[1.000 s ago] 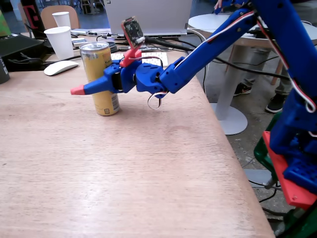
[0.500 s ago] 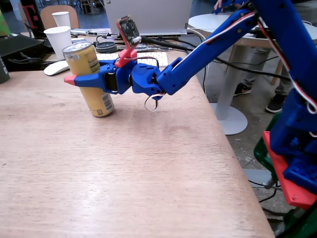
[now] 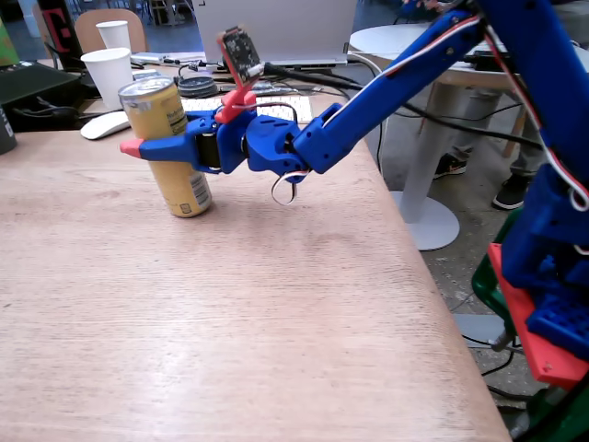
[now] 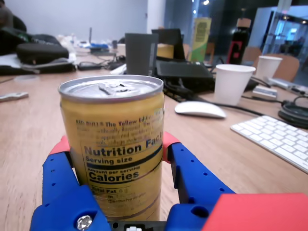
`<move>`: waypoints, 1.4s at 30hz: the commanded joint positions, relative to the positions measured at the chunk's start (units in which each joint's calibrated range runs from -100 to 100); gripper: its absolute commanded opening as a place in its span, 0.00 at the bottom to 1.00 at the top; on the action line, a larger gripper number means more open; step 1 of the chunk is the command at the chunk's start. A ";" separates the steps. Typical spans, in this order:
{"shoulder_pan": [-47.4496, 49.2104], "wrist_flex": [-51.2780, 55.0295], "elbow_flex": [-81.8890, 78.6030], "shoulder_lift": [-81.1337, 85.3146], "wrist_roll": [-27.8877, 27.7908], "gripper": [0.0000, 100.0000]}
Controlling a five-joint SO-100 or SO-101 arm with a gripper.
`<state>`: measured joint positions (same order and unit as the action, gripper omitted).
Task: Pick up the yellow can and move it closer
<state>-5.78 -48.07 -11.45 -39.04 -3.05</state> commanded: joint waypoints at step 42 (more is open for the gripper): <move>0.19 -0.78 -13.98 8.17 -0.49 0.30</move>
<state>-5.50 -48.99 -26.24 -30.91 -3.20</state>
